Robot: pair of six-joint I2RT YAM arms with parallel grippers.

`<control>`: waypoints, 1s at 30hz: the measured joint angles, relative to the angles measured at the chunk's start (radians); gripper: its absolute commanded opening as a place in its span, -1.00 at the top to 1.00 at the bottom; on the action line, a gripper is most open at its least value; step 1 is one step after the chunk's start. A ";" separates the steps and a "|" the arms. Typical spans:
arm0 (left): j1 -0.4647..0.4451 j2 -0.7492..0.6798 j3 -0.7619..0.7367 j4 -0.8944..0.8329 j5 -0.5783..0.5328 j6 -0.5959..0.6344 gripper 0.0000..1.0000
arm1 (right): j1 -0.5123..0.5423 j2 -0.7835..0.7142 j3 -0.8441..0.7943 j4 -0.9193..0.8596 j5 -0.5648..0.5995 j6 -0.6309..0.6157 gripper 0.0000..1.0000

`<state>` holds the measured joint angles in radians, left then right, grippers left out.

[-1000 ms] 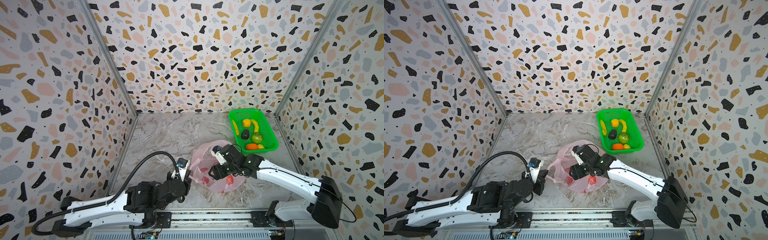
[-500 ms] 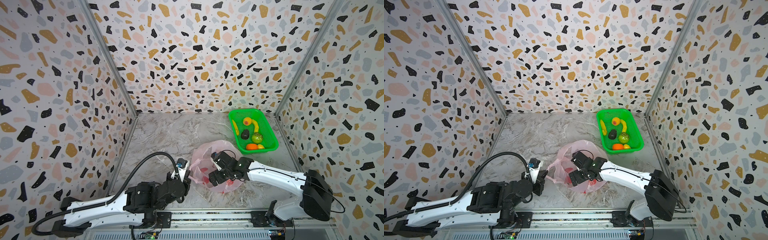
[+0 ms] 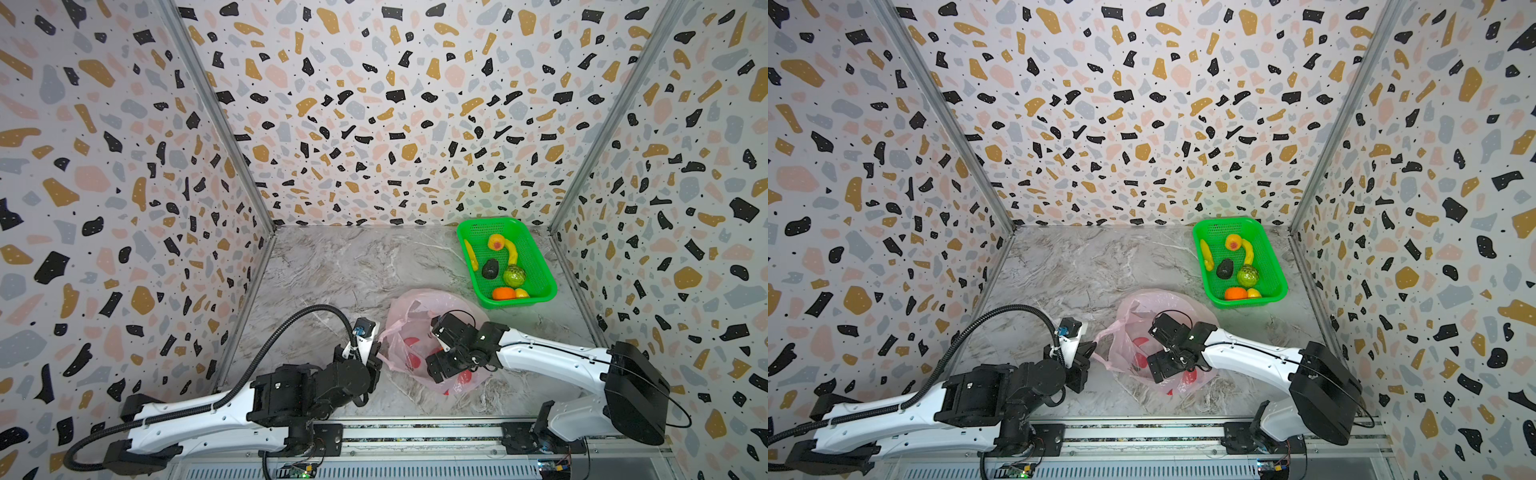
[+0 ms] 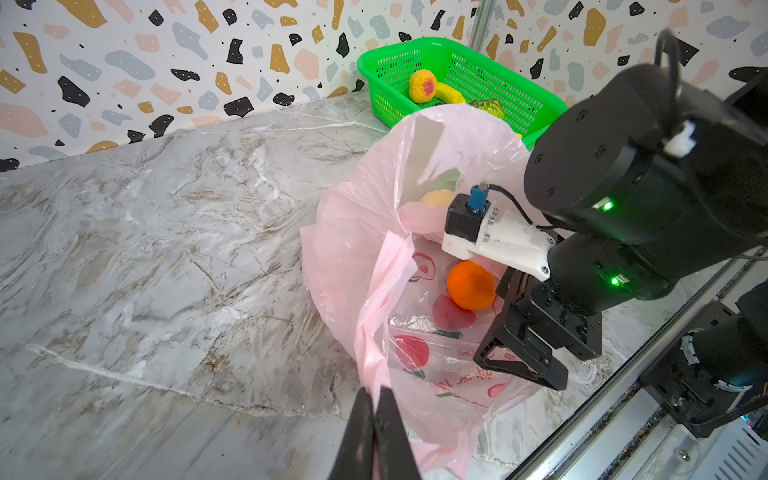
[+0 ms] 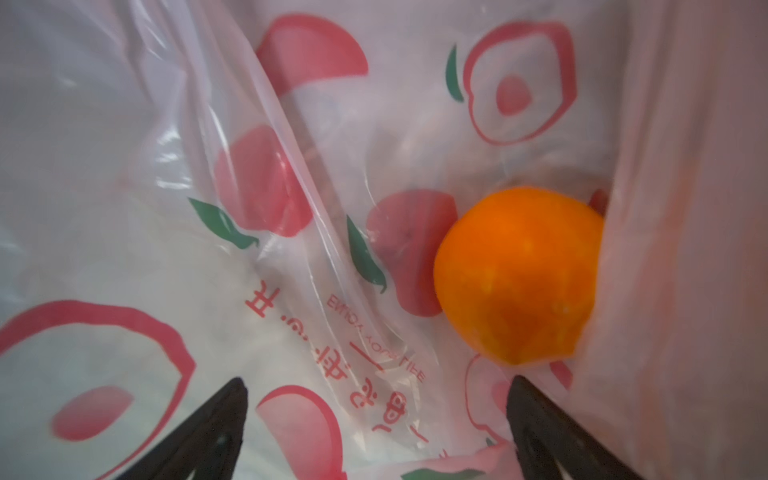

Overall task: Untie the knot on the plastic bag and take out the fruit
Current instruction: 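Lower the right gripper onto the orange and close on it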

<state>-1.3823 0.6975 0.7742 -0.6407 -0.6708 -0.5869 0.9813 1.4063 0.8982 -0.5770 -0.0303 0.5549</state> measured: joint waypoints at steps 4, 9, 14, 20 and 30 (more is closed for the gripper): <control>0.000 0.001 0.000 0.000 0.001 0.000 1.00 | 0.000 0.011 0.097 0.015 0.000 -0.008 -0.96; 0.000 0.001 0.000 0.001 0.000 0.001 1.00 | 0.000 0.065 0.128 0.063 0.005 -0.014 -0.95; 0.000 0.001 0.000 0.009 0.000 0.001 1.00 | -0.025 0.135 0.128 0.072 0.046 -0.013 -0.97; 0.000 0.000 0.000 0.013 0.000 0.001 1.00 | -0.097 0.148 0.124 0.043 0.122 -0.008 -0.98; 0.000 -0.006 -0.004 0.014 0.000 0.001 1.00 | -0.124 0.080 0.021 0.039 0.117 0.010 -0.90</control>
<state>-1.3823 0.6918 0.7700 -0.6266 -0.6704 -0.5861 0.8574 1.4860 0.9188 -0.5385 0.0868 0.5648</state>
